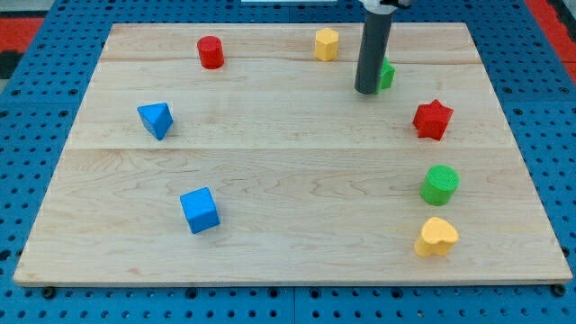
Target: Place the green star on top of the red star
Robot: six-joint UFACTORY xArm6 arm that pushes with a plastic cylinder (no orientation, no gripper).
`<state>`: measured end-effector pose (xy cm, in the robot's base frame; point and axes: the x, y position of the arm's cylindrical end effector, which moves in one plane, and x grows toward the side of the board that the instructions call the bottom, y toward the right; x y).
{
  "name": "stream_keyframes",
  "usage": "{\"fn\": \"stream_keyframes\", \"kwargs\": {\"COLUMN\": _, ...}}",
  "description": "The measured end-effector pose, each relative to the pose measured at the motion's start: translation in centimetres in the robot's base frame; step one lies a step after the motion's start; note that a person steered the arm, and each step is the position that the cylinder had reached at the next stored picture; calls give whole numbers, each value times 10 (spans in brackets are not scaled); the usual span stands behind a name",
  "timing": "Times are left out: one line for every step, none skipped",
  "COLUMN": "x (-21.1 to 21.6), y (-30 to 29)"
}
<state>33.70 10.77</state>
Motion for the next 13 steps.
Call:
{"fn": "stream_keyframes", "kwargs": {"x": 0, "y": -28}}
{"fn": "stream_keyframes", "kwargs": {"x": -16, "y": -45}}
{"fn": "stream_keyframes", "kwargs": {"x": -17, "y": -11}}
{"fn": "stream_keyframes", "kwargs": {"x": -22, "y": 21}}
{"fn": "stream_keyframes", "kwargs": {"x": -41, "y": 22}}
{"fn": "stream_keyframes", "kwargs": {"x": -58, "y": 31}}
{"fn": "stream_keyframes", "kwargs": {"x": -56, "y": 56}}
{"fn": "stream_keyframes", "kwargs": {"x": -55, "y": 61}}
{"fn": "stream_keyframes", "kwargs": {"x": -55, "y": 51}}
{"fn": "stream_keyframes", "kwargs": {"x": -55, "y": 46}}
{"fn": "stream_keyframes", "kwargs": {"x": -55, "y": 45}}
{"fn": "stream_keyframes", "kwargs": {"x": -55, "y": 45}}
{"fn": "stream_keyframes", "kwargs": {"x": -55, "y": 41}}
